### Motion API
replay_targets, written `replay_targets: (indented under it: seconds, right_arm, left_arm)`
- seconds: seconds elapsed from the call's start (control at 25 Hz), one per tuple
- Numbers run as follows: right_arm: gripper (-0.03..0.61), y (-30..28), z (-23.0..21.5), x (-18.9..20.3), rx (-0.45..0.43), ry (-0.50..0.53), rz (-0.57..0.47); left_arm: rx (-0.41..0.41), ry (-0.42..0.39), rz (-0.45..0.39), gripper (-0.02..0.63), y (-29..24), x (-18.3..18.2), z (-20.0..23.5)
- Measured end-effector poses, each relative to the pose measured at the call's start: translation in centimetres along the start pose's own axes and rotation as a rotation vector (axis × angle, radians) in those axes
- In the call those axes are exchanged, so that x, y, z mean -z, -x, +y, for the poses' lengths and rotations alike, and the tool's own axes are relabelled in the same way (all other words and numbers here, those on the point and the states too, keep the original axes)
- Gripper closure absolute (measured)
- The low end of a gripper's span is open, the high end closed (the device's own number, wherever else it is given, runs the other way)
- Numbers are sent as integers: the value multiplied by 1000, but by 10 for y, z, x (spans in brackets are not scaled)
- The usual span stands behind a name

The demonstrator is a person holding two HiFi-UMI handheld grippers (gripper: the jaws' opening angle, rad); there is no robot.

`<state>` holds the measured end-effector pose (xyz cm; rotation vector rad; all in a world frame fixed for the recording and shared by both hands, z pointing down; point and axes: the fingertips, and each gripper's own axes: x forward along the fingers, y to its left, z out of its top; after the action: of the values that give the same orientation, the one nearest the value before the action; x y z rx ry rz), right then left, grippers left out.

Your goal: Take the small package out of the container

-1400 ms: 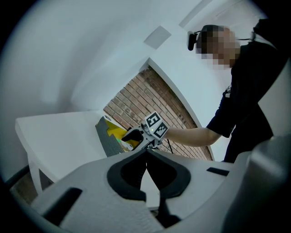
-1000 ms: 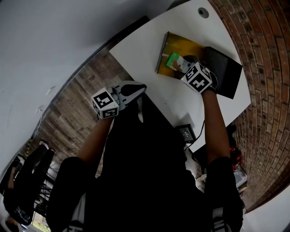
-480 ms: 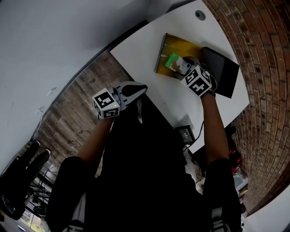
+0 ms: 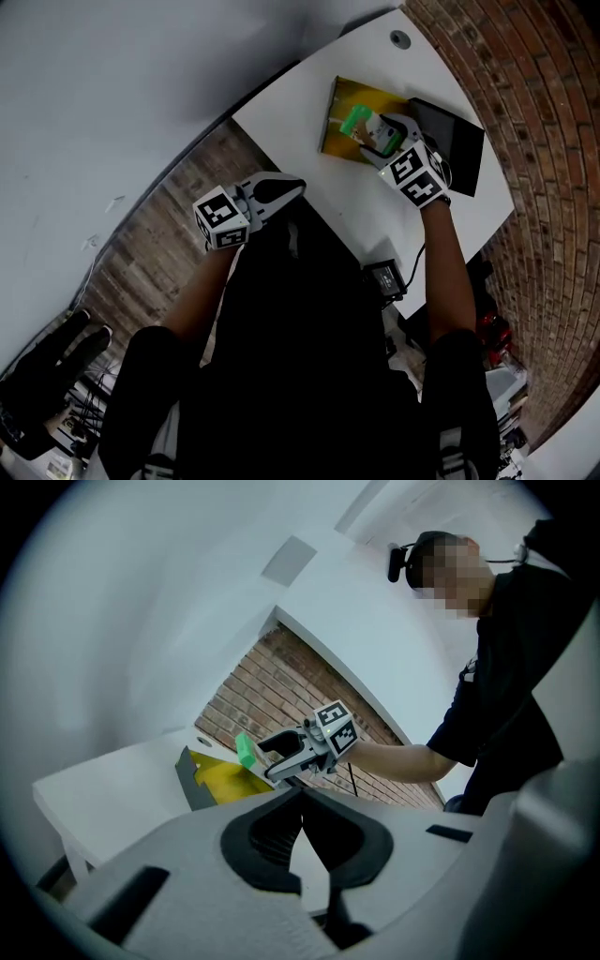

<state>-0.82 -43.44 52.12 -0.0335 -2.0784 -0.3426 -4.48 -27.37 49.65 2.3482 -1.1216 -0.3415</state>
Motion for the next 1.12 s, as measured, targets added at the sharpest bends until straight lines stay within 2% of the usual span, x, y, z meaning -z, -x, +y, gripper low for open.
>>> replay_targets:
  seconds: [0.28, 0.48, 0.84, 0.96, 1.12]
  right_arm:
    - [267, 68, -12, -38, 159, 16, -144]
    - [267, 123, -10, -52, 265, -56, -295]
    - [268, 216, -13, -40, 454, -120, -455]
    - [270, 241, -5, -36, 486, -147, -498]
    - [270, 268, 11, -32, 495, -204, -615]
  left_arm:
    - [64, -100, 8, 598, -4, -32, -28]
    - [94, -160, 19, 598, -6, -50, -46]
    - [110, -214, 35, 598, -19, -76, -58]
    - [127, -226, 38, 598, -21, -80, -66]
    - [151, -235, 42, 598, -26, -84, -74]
